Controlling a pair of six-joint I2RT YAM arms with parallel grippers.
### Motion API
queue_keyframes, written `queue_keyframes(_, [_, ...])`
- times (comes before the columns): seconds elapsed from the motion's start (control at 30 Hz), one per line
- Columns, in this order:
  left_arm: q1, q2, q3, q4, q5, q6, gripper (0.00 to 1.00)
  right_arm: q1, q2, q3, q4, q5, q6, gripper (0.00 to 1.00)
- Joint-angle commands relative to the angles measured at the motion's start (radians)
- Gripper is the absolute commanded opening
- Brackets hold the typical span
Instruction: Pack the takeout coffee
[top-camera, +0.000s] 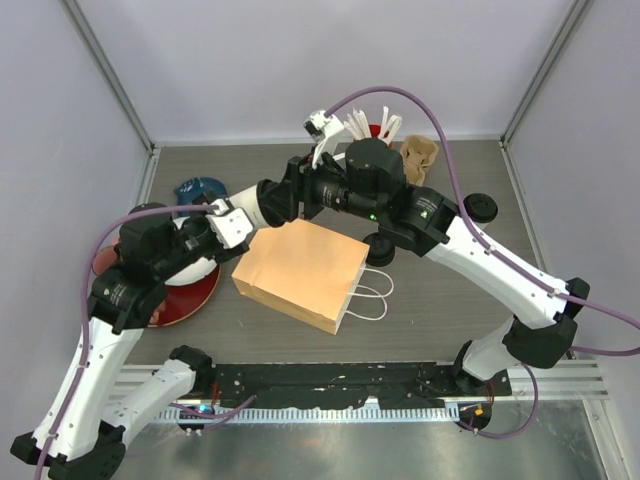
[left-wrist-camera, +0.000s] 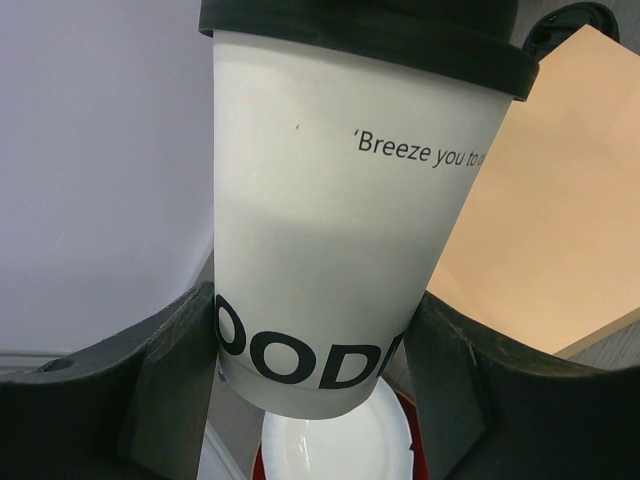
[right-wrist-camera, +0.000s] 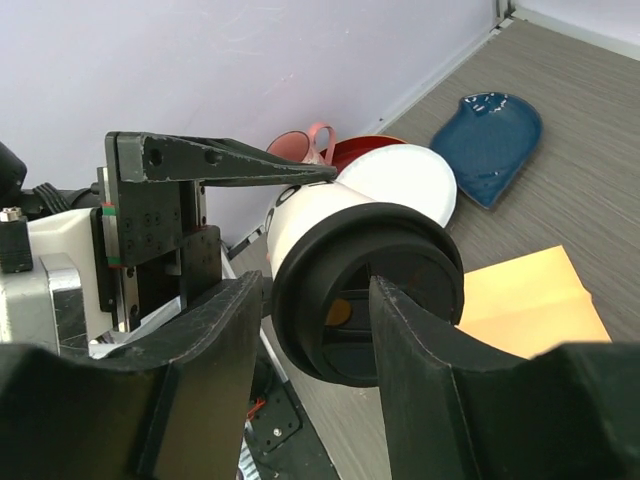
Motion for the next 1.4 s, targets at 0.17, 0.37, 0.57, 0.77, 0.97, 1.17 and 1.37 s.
queue_keyframes(0.17, [-0.003,0.002,0.009,0.098,0.013,-0.005,0.44,0.017,0.001,0.055,-0.016,-0.012,0.008,0.42])
queue_keyframes(0.37, [-0.001,0.013,0.018,0.112,0.013,-0.016,0.43,0.024,0.016,0.062,-0.024,-0.026,0.010,0.29])
queue_keyframes(0.57, [-0.003,0.016,0.021,0.118,0.005,-0.039,0.45,0.024,0.016,0.064,-0.033,-0.018,-0.008,0.10])
queue_keyframes(0.77, [-0.003,0.002,-0.014,0.112,0.033,-0.016,0.66,0.024,-0.001,0.062,-0.050,0.032,-0.060,0.01])
queue_keyframes(0.97, [-0.001,0.019,-0.020,0.095,0.045,-0.010,0.89,0.020,-0.001,0.066,-0.090,0.126,-0.110,0.01])
queue_keyframes(1.17, [-0.003,0.022,-0.030,0.043,0.034,-0.011,1.00,-0.011,0.015,0.119,-0.159,0.169,-0.151,0.01])
queue_keyframes(1.37, [-0.003,0.033,-0.010,-0.009,-0.032,-0.048,1.00,-0.074,0.045,0.220,-0.361,0.285,-0.232,0.01])
